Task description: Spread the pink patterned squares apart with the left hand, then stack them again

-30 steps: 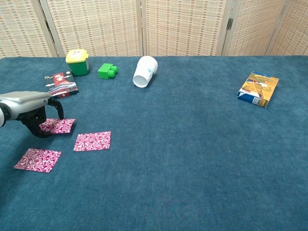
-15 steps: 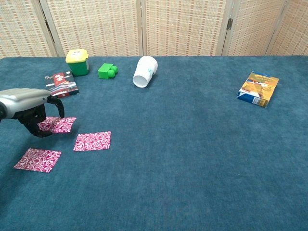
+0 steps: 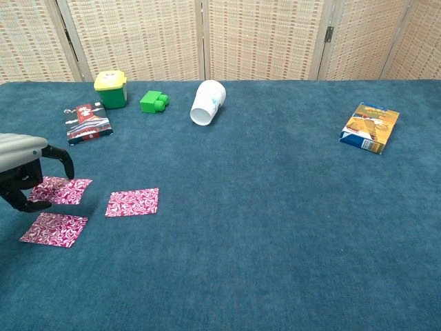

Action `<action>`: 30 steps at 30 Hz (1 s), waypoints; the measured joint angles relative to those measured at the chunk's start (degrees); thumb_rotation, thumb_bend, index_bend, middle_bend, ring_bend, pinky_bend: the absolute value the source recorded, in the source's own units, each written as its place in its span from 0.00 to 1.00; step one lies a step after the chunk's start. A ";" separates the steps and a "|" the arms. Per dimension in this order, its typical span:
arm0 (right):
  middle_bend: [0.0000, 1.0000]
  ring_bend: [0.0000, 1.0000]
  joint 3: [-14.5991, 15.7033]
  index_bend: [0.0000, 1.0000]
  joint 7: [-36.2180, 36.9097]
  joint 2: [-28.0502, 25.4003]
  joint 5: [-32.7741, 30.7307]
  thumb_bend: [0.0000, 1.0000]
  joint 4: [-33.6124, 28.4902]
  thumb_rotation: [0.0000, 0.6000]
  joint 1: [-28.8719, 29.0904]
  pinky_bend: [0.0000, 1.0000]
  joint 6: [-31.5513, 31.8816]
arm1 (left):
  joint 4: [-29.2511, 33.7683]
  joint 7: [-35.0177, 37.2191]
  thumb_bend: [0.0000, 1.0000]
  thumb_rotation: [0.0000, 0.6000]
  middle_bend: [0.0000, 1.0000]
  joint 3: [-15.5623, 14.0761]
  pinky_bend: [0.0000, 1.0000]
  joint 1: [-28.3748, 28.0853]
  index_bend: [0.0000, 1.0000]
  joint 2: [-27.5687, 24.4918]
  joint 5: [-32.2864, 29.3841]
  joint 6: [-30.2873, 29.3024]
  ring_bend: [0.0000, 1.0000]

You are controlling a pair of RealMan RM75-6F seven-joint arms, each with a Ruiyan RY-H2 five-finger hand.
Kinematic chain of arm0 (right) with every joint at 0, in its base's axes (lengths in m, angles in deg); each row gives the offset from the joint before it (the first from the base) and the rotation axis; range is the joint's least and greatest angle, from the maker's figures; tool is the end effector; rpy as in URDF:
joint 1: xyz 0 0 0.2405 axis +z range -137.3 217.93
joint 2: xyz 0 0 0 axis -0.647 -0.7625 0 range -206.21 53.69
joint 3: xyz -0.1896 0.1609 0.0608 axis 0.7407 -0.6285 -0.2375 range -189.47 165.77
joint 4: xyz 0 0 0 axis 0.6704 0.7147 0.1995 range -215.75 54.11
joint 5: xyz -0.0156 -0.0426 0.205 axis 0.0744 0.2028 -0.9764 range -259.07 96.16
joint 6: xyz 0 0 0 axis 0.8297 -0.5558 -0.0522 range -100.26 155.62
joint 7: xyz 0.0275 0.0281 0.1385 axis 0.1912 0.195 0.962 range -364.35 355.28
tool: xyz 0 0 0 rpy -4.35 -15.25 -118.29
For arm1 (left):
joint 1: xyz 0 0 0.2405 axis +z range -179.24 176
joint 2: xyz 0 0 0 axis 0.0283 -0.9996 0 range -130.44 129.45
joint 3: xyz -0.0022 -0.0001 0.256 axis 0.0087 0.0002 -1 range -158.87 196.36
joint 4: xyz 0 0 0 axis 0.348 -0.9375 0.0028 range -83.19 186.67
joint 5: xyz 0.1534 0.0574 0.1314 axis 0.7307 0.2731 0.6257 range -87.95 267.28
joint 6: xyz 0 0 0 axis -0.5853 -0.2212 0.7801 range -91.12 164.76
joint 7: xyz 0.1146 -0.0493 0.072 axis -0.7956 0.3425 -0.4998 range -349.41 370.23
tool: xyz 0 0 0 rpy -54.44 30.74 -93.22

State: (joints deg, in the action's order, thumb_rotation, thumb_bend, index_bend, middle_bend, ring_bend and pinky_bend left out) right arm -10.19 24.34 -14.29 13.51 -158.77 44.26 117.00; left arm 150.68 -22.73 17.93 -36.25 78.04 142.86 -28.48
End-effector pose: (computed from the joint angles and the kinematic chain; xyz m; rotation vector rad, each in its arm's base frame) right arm -0.3444 -0.1613 0.1872 1.4437 -1.0570 1.1093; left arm -0.2236 0.2769 0.0235 -1.7806 -0.9784 -0.5669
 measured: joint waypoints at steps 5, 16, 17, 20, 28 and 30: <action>0.19 0.12 0.01 0.11 -0.11 -0.05 0.12 0.28 -0.19 1.00 0.05 0.16 0.01 | 1.30 -0.05 0.34 1.00 0.99 -2.34 1.00 1.80 0.36 -0.20 2.77 -0.69 0.97; 0.19 0.12 0.15 0.11 -0.19 -0.02 0.39 0.28 -0.28 1.00 -0.03 0.16 0.24 | 0.37 -0.97 0.34 1.00 0.99 -3.57 1.00 3.20 0.34 1.34 4.30 0.51 0.97; 0.19 0.12 0.15 0.11 -0.20 -0.01 0.44 0.28 -0.27 1.00 -0.04 0.16 0.31 | 0.31 -1.10 0.34 1.00 0.99 -3.52 1.00 3.23 0.34 1.39 4.25 0.60 0.97; 0.19 0.12 0.17 0.11 -0.19 -0.02 0.47 0.28 -0.27 1.00 -0.08 0.16 0.40 | 0.07 -1.55 0.34 1.00 0.99 -3.32 1.00 3.28 0.33 1.55 3.96 0.88 0.97; 0.19 0.12 0.22 0.11 -0.25 0.03 0.60 0.28 -0.25 1.00 -0.11 0.16 0.50 | -0.52 -2.47 0.34 1.00 0.99 -3.13 1.00 3.57 0.31 1.51 3.33 1.49 0.97; 0.19 0.12 0.21 0.11 -0.29 0.04 0.64 0.28 -0.30 1.00 -0.09 0.16 0.53 | -0.05 -2.85 0.34 1.00 0.99 -3.20 1.00 3.53 0.30 1.14 2.92 1.91 0.97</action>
State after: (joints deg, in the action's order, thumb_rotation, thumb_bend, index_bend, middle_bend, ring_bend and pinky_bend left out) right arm -9.97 24.05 -14.26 14.15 -159.08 44.17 117.53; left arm 150.63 -25.58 14.73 -32.72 79.18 145.79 -26.57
